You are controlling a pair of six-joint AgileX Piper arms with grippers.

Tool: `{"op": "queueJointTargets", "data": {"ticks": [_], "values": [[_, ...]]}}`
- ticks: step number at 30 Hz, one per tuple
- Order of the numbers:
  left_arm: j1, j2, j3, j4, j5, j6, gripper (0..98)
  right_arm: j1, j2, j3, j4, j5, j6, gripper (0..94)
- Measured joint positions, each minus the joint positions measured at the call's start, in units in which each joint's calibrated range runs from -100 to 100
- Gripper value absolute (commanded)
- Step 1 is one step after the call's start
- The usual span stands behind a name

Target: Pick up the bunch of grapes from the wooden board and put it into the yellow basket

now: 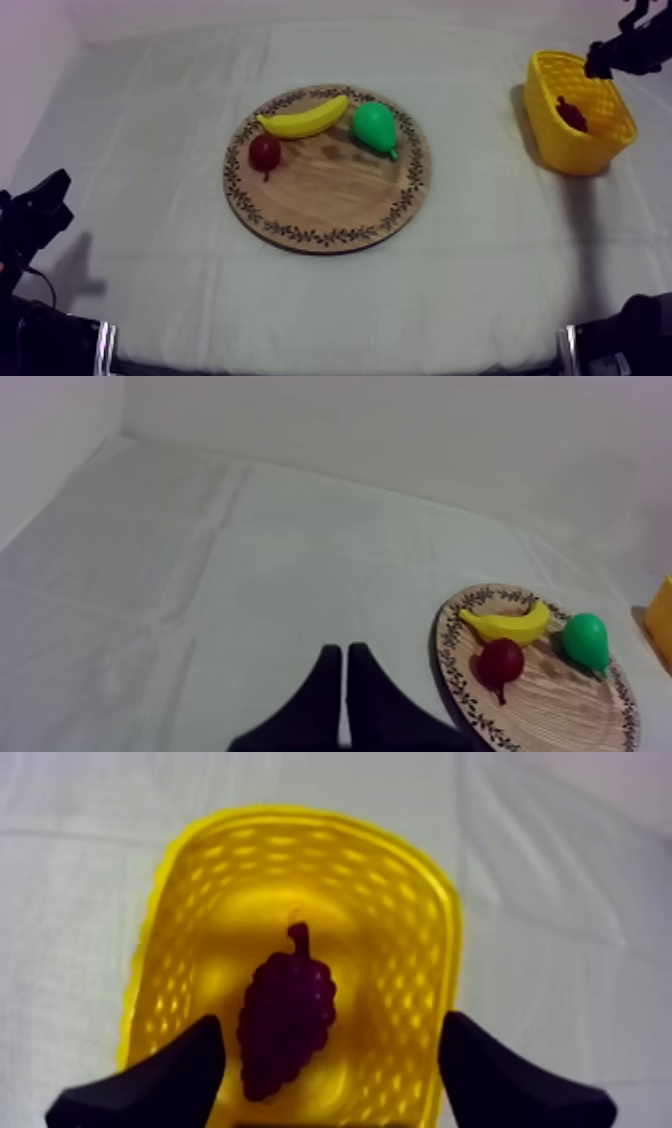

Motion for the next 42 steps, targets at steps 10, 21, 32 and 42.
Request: {"op": "queueJointTargets", "data": {"ticks": [10,21,32,42], "values": [[0.00,0.00,0.00,0.00,0.00,0.00,0.1,-1.08,-20.68,15.79,1.95,-12.56,-2.58,53.9],[0.00,0.00,0.00,0.00,0.00,0.00,0.1,-1.94,-41.52,34.44,1.53,-20.10,-2.75,47.0],[0.00,0.00,0.00,0.00,0.00,0.00,0.1,-4.64,-64.70,55.76,1.53,-20.01,-3.73,29.6],[0.00,0.00,0.00,0.00,0.00,0.00,0.1,-5.88,-83.07,66.27,-1.88,-17.40,-2.26,3.2]]}}
